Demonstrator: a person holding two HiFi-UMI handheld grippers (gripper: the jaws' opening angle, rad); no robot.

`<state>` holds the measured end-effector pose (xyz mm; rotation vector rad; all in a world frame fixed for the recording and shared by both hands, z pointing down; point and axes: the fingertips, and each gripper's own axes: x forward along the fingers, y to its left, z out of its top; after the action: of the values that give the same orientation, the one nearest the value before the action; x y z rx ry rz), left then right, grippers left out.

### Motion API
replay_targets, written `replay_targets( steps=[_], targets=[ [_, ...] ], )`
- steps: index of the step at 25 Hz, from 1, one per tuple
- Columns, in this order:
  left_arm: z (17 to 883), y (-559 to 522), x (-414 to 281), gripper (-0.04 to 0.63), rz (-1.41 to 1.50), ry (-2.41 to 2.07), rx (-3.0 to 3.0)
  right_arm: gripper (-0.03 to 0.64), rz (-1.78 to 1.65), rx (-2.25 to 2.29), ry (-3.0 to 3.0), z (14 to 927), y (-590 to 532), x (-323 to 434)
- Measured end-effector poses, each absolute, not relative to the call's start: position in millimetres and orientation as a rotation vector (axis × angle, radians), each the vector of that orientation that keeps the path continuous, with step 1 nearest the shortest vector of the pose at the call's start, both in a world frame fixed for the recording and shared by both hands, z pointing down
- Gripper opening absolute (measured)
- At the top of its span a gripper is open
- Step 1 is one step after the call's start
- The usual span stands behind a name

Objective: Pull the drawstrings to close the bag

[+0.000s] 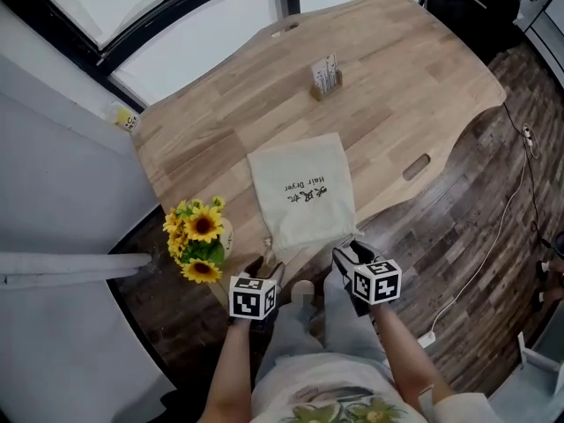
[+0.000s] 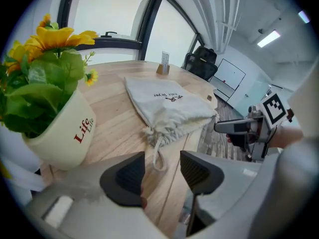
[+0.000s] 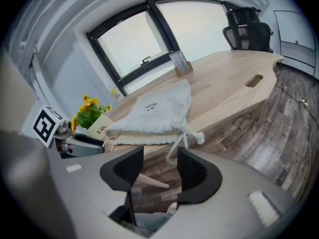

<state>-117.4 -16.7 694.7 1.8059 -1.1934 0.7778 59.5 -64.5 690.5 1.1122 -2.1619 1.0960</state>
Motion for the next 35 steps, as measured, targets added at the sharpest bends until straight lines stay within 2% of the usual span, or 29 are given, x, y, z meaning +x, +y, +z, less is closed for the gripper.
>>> replay_targets(
  steps=[6,15,16,17,27,30,35],
  targets=[
    [698,-17,-114,0.221,0.782,-1.182,1.805,0.201,1.158,1.158,-2.151,701,-77,57],
    [701,-19,-105,0.221,0.791,-1.162,1.817,0.084,1.101,1.202,-2.163,700,-82,60],
    [701,-19,-105,0.221,0.791,-1.161,1.817,0.034,1.086,1.204,-2.164,699,-81,60],
    [702,-19,-105,0.221,0.791,-1.161,1.818,0.015,1.074,1.203,-2.164,699,-81,61],
    [699,-26,-113,0.219,0.718,-1.216,1.771,0.014,1.086,1.171,-2.129,703,-68,70],
    [700,-26,-113,0.184,0.683,-1.212,1.749,0.014,1.098,1.176,-2.127,704,-67,71],
    [707,-22,-106,0.168,0.705,-1.176,1.743,0.014,1.103,1.177,-2.114,704,-66,70]
  ],
)
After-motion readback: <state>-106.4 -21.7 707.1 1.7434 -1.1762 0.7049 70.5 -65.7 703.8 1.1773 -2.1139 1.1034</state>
